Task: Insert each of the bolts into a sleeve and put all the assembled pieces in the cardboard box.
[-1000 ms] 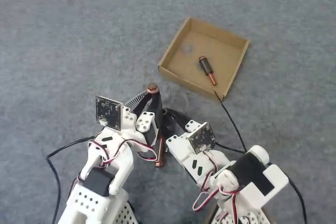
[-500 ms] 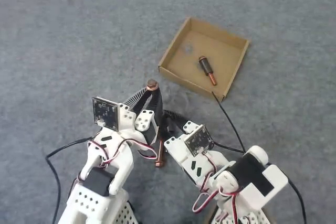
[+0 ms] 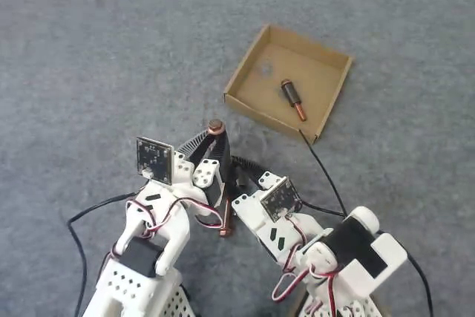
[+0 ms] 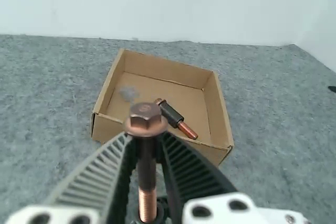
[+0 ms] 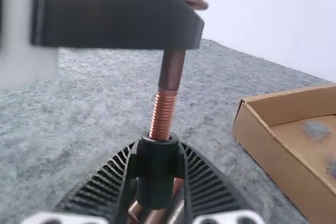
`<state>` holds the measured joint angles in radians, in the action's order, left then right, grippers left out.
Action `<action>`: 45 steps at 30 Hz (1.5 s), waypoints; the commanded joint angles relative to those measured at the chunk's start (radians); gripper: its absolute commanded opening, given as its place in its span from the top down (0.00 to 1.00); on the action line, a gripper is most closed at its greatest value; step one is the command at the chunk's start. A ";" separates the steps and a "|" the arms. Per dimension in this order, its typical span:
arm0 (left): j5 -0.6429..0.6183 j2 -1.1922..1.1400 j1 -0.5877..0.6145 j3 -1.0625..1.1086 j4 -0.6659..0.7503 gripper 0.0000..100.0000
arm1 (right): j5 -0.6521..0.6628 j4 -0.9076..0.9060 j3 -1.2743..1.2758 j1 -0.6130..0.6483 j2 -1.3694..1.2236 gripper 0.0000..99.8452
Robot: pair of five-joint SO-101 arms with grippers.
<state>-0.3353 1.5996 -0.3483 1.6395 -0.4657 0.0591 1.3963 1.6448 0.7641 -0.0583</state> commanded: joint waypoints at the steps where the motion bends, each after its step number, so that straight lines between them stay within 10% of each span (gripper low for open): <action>1: -0.005 0.029 0.002 -0.008 -0.002 0.99 | 0.012 0.010 0.003 -0.001 0.008 0.99; 45: 0.009 0.029 -0.054 0.051 -0.132 0.99 | 0.011 0.073 0.002 -0.067 0.008 0.99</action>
<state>-0.3475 1.6180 -0.3728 1.6916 -0.5685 0.0591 1.4377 1.6433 0.7411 -0.0644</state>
